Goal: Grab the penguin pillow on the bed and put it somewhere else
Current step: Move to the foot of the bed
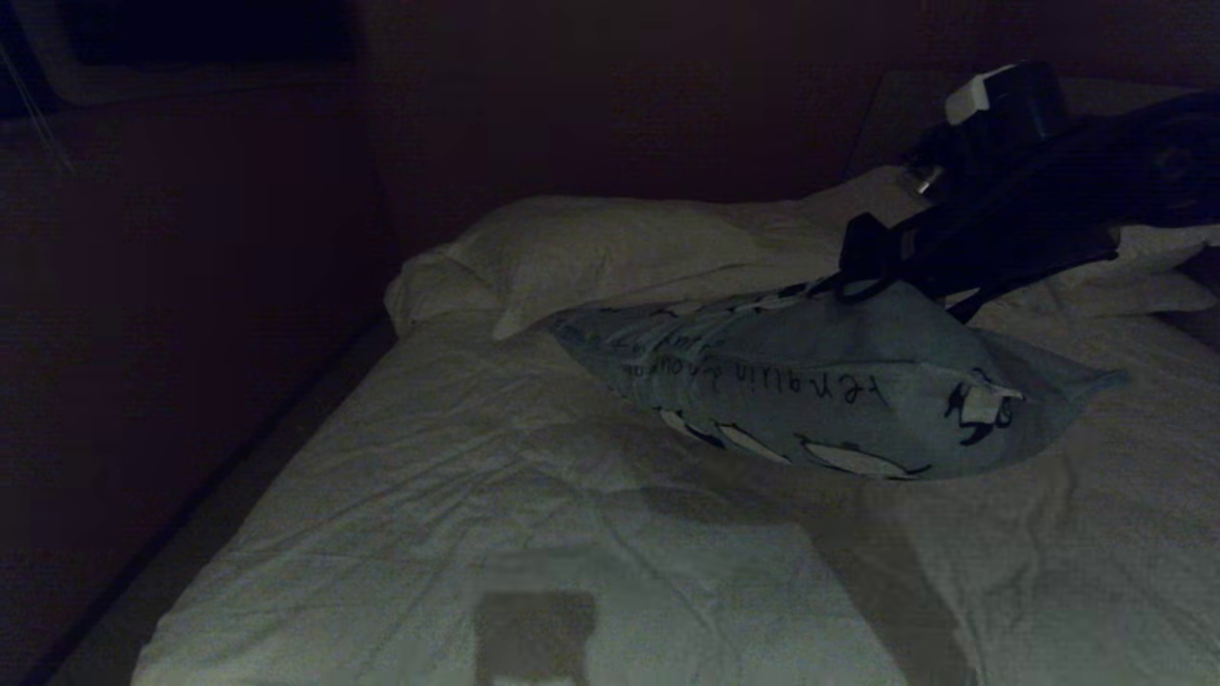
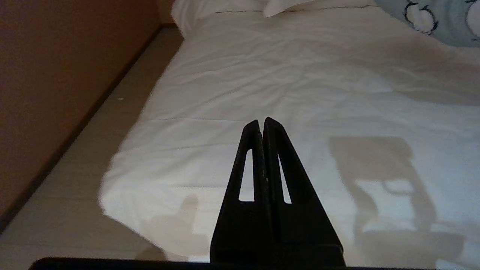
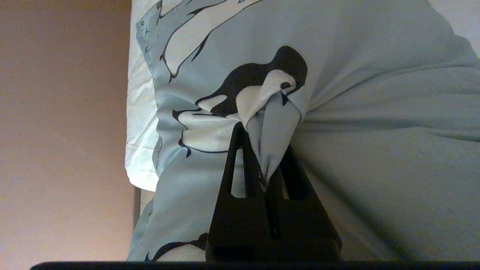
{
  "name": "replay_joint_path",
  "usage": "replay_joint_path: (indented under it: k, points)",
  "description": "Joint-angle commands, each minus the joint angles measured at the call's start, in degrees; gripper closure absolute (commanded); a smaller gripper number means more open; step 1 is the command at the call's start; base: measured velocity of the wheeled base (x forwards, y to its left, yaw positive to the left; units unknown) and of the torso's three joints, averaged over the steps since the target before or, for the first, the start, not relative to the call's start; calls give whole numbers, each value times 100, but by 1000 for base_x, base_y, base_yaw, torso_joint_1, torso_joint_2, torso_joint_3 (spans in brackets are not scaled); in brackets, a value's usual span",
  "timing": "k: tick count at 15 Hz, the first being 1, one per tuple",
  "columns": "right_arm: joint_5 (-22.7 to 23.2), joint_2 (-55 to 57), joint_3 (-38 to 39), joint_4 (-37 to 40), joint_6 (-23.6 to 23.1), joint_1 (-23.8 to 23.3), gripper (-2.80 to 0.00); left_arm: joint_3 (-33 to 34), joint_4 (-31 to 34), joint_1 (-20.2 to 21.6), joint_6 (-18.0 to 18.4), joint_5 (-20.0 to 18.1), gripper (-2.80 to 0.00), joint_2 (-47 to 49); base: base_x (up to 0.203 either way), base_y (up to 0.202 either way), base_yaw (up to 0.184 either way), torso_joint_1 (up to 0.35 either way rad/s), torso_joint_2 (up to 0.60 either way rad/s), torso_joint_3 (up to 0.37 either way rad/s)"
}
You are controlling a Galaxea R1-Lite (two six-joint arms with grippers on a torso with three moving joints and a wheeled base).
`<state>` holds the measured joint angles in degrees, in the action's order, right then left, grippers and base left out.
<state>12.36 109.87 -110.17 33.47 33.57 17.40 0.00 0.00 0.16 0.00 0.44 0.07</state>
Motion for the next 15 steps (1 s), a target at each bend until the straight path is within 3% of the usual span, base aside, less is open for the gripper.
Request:
replay_joint_path:
  k: [1, 5, 11, 15]
  points:
    - [-119, 122, -5, -76, 35, 229, 0, 0, 0, 2, 0, 0, 0, 1, 0, 189, 1, 2, 3, 2]
    - [-667, 352, -5, -585, 35, 623, 0, 0, 0, 2, 1, 0, 0, 1, 0, 196, 1, 4, 4, 2]
    - [-755, 761, -5, -1151, 43, 818, 0, 0, 0, 2, -14, 0, 0, 1, 0, 192, 0, 3, 4, 2]
    - [-984, 959, -5, -1601, 28, 827, 0, 0, 0, 2, -26, 0, 0, 1, 0, 50, 2, 2, 1, -1]
